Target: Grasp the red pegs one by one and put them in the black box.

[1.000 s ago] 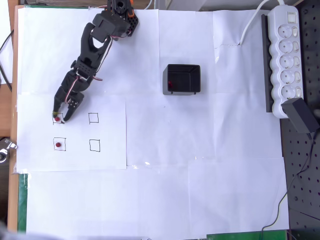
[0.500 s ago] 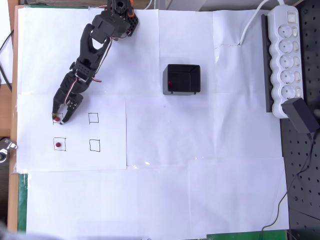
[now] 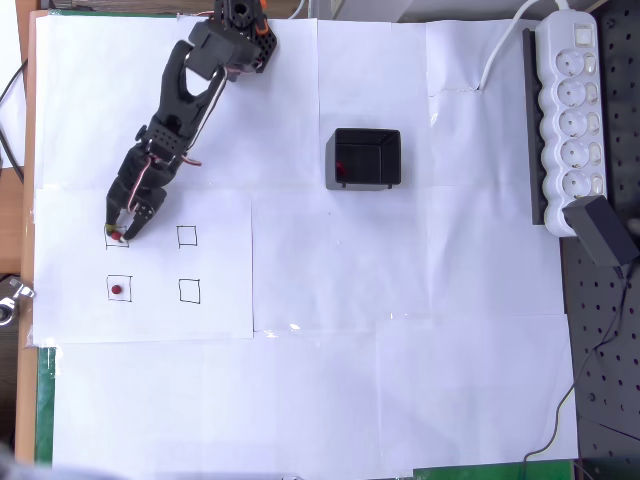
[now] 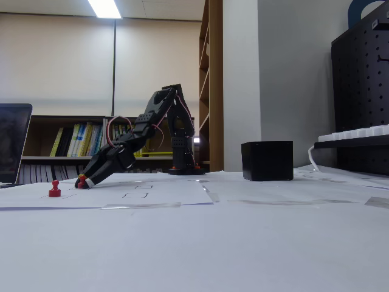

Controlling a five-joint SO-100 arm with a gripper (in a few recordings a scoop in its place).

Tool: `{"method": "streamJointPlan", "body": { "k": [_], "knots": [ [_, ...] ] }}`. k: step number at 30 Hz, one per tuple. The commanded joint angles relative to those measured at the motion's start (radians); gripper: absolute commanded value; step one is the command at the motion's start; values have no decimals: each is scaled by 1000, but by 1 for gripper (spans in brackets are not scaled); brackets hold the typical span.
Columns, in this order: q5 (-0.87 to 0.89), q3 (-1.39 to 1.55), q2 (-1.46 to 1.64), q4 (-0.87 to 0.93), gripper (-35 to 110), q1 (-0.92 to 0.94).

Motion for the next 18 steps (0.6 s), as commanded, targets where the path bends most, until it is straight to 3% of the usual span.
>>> {"method": "streamJointPlan", "body": {
  "k": [1,7,11,18],
  "knots": [
    [-58,321,-212,913,0,-101],
    [-327,681,-290,1379,0,-400],
    [-534,730,-376,1394,0,-652],
    [-678,758,-377,1342,0,-1089]
  ]
}}
